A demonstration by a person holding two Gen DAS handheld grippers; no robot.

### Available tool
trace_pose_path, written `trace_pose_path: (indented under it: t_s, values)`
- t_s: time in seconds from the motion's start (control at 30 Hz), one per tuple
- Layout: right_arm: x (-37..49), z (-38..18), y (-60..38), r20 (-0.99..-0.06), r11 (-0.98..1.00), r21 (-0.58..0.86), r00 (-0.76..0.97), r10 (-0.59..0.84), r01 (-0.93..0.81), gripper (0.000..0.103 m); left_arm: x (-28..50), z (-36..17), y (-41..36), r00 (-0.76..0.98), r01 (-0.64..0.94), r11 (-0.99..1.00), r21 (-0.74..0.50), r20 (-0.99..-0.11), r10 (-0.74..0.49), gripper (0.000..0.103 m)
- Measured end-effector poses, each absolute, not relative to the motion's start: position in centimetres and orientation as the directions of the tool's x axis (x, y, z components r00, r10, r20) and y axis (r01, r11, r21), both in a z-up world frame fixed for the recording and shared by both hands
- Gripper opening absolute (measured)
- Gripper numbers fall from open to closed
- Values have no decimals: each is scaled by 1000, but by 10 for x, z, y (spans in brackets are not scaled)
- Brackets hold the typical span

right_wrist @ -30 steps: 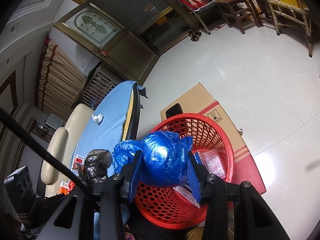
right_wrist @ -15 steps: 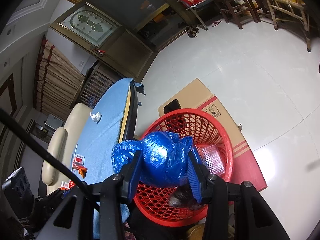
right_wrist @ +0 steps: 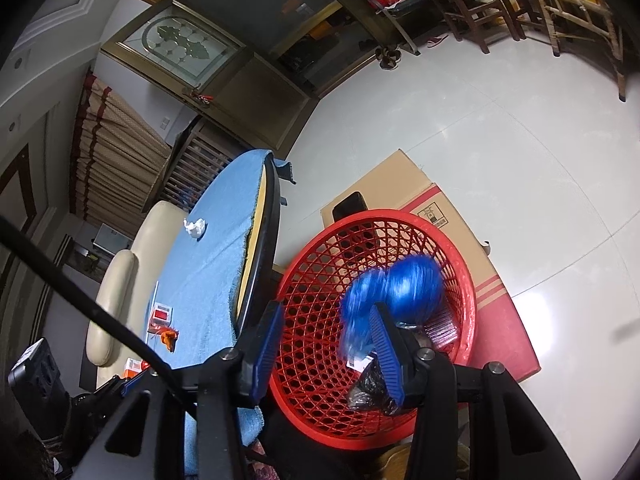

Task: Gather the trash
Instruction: 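Open the right tool and left tool to drop both bags into the basket, then move both open tools back over the table toward the remaining trash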

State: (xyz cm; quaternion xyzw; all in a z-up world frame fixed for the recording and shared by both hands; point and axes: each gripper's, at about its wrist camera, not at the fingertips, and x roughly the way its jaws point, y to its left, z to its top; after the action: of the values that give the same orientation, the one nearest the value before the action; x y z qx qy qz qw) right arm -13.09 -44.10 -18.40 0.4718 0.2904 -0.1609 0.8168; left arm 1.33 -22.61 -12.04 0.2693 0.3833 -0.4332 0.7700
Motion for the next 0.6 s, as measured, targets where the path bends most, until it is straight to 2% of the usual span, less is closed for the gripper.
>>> trace_pose_path:
  t_s: [0.07, 0.3, 0.6]
  values:
    - [-130, -184, -440, -626, 505, 678, 780, 15, 534, 48, 16, -121, -217, 351, 862, 499, 91, -818, -456, 62]
    - [-127, -183, -438, -628, 508, 677, 778, 22, 533, 48, 39, -118, -173, 397, 797, 600, 70, -809, -433, 63]
    - [-115, -176, -426, -634, 539, 663, 773, 35, 519, 48, 77, -114, -90, 499, 637, 770, 49, -788, -362, 63]
